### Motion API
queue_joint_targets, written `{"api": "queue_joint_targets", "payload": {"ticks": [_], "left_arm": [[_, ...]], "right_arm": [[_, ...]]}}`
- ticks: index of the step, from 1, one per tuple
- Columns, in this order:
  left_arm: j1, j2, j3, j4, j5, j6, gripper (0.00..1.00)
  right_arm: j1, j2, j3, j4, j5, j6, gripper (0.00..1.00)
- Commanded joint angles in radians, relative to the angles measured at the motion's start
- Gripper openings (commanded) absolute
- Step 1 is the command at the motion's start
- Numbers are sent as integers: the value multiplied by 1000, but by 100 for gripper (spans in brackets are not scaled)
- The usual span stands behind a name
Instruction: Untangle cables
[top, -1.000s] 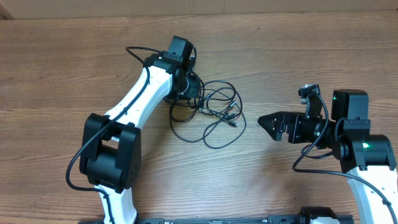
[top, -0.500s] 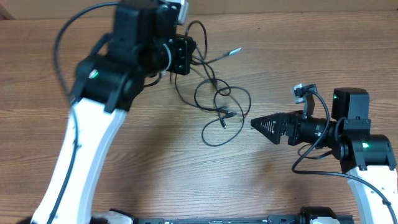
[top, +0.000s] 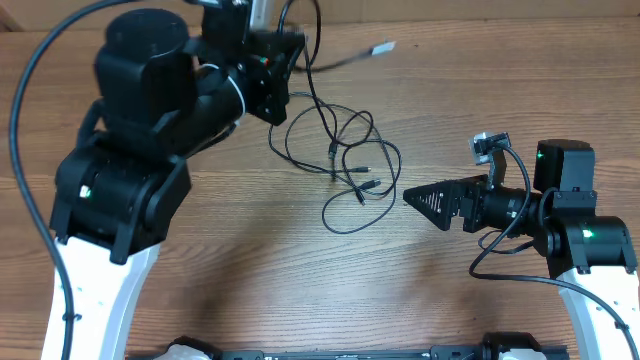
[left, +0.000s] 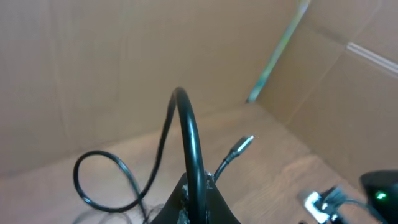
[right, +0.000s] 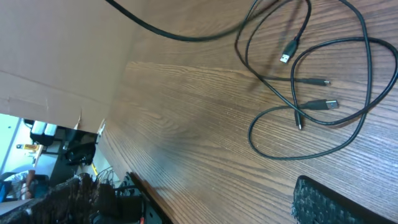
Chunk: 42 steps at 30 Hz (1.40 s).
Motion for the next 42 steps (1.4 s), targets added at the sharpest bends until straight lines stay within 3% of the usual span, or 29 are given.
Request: {"api": "queue_joint_targets", "payload": {"ticks": [1,7,14,26,37,42], "left_arm": [[0,-53,11,80,21,14,4],[2,-71,11,166,-156,19,4],[18,-71,11,51,-516,45,4],[228,-71,11,-130,-882,34,4],[494,-71,10,-373,-941,32,4],[696,-71,10,-435,-935,-22,4]], "right_arm": [[4,-3,23,5,1,-4,100],[4,-3,23,0,1,-4,100],[4,-3,23,-7,1,-4,100],[4,-3,23,-9,1,-4,100],[4,-3,23,-9,27,-4,100],[4,-3,23,-9,28,-4,100]]}}
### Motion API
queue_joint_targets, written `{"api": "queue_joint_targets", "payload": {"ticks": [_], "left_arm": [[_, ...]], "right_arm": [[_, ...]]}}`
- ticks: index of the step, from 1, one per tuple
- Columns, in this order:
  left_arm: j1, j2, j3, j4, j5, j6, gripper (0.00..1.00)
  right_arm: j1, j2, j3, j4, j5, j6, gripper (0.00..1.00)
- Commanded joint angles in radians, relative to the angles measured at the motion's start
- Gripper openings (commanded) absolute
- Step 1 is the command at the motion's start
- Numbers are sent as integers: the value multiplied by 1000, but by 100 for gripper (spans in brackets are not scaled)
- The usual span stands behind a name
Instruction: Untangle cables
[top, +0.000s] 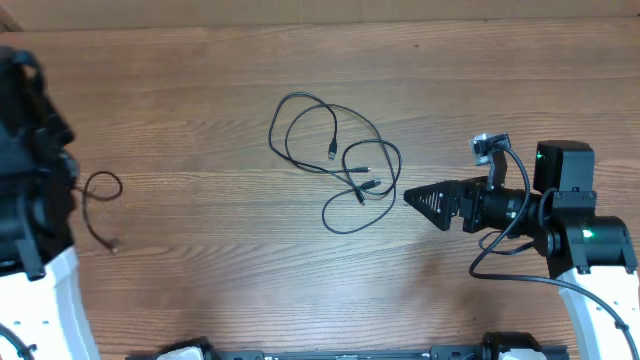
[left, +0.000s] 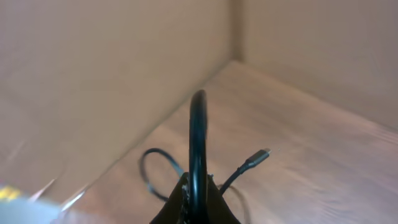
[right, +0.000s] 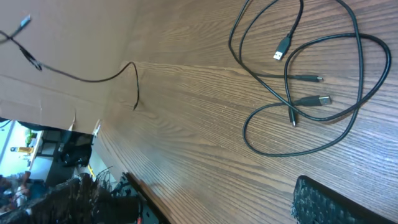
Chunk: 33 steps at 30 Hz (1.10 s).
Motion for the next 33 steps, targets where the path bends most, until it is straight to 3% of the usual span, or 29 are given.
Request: {"api": "queue_joint_targets", "payload": {"ticks": [1,9,18,23,33], "left_arm": [[148,-9,10,-26,-21,-56,4],[395,-7,10,-28,6,-84,4],[566,5,10,33,2,-47,4],[590,34,10,25,11,-48,4],[590,172,9,-51,184,-92,4]], "right_arm": [[4,-3,23,4,6,-5,100],[4,-3,23,10,6,-4,100],[4,-3,23,15,6,-5,100],[4,-3,23,14,7,-5,100],[4,-3,23,14,14,-4,100]]}}
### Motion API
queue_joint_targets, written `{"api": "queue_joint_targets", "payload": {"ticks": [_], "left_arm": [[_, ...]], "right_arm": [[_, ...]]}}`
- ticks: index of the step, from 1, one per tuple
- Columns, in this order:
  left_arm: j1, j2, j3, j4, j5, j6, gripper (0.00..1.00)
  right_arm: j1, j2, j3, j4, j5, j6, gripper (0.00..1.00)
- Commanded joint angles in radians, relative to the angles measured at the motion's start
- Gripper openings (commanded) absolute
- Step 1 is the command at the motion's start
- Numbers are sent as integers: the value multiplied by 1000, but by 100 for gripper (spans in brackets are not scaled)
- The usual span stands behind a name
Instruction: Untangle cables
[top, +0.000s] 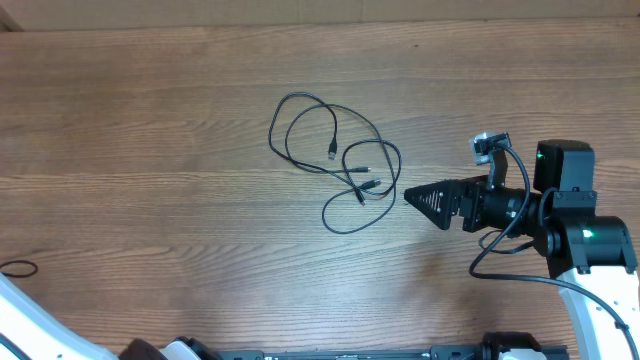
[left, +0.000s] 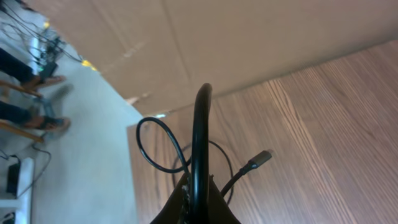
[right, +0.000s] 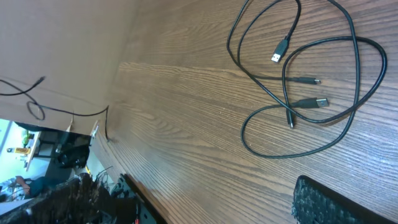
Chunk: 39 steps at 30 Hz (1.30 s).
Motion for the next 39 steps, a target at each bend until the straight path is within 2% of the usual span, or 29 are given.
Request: {"api": "queue_joint_targets", "payload": {"ticks": [1,7,13,17,20,27,29,32,33,34,35,36,37,39], "left_arm": [[4,43,9,29,65,-24,4],[3,111,8,-59,171,-55,4],[4,200,8,-234,170,-340,4],[4,282,8,-306,170,-472,4],[4,335,8,-317,170,-496,4],[6,415,8,-317,104,-646,4],[10,422,8,-315,71,-737,4],[12,424,8,-301,47,-780,7],[12,424,8,-285,37,-780,13],[12,424,8,-279,34,-779,26],[12,426,8,-272,29,-779,58],[12,426,8,-269,31,-776,85],[12,426,8,-268,31,-770,100],[12,426,8,-268,32,-763,100]], "right_arm": [[4,-3,23,5,15,-4,100],[4,-3,23,3,26,-4,100],[4,-3,23,3,27,-4,100],[4,-3,23,2,34,-4,100],[4,-3,23,2,34,-4,100],[4,-3,23,3,37,-4,100],[4,-3,23,2,40,-4,100],[4,-3,23,2,44,-4,100],[4,-3,23,2,44,-4,100],[4,-3,23,3,44,-4,100],[4,-2,23,3,44,-4,100],[4,-3,23,3,44,-4,100],[4,-3,23,3,44,-4,100],[4,-3,23,3,45,-4,100]]}}
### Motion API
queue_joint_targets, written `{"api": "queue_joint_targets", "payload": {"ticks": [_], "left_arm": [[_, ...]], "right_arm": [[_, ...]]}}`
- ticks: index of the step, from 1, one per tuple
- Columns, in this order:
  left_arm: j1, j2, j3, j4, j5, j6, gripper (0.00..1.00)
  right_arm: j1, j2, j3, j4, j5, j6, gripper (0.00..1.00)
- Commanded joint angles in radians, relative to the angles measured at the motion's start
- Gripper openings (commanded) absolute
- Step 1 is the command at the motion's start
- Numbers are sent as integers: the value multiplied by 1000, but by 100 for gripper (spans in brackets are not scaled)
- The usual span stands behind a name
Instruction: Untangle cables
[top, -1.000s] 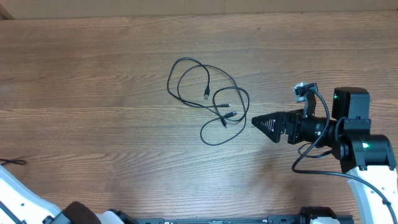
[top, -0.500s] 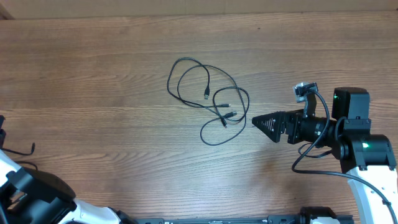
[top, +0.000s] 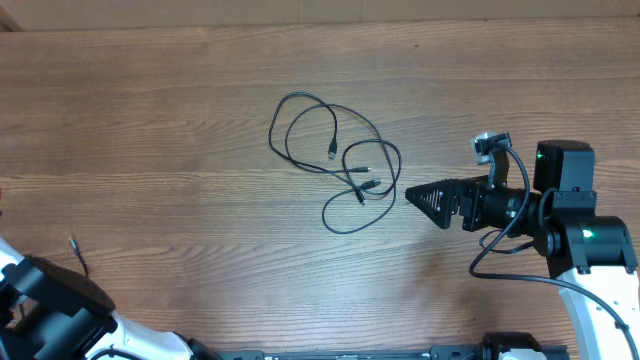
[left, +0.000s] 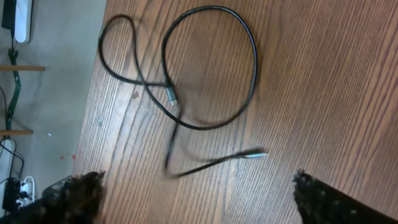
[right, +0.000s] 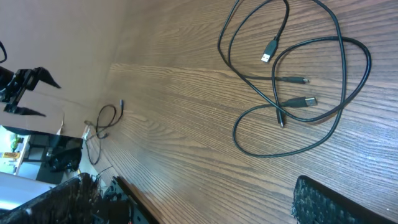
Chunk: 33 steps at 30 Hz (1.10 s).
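A loose tangle of black cables (top: 337, 163) with several plugs lies mid-table, also visible in the right wrist view (right: 292, 81). One separate black cable (left: 186, 81) lies looped on the wood by the table's left edge, its plug end (top: 75, 248) just visible overhead. My left gripper (left: 199, 205) hovers open above that cable, holding nothing. My right gripper (top: 425, 200) is open just right of the tangle, its fingers (right: 329, 199) wide apart and empty.
The left arm's body (top: 50, 310) fills the front left corner. The table's left edge (left: 102, 93) drops to a grey floor with cords. A cardboard wall (right: 56, 37) stands along the far side.
My left gripper was shut on the black cable, holding it over the table's left edge. Now it is open and the cable lies on the wood there. The right arm has not moved.
My left gripper held one black cable raised at the back, above the tangle. Then it held that cable at the far left, clear of the tangle, then at the left edge. Now the cable lies there, let go. The remaining tangle kept its place.
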Motion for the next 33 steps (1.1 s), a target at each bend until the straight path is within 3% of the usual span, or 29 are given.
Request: {"api": "queue_joint_targets", "payload": {"ticks": [1,9,17,21,23,26,33], "left_arm": [[6,14,8,1,-24,3,100],[3,14,8,13,157,283,100],[3,14,8,-104,152,299,100],[-32,14,8,-52,227,478,100],[-88,14,9,-1,335,633,100],[-189,14,8,36,414,769,100],[-541,14,8,91,418,927,100]], "right_arm": [[4,-3,23,4,9,-3,100],[4,-3,23,4,20,-3,100],[4,-3,23,5,24,-3,100],[4,-3,23,7,24,-3,100],[4,-3,23,8,24,-3,100],[4,-3,23,8,24,-3,100],[4,-3,23,8,24,-3,100]]}}
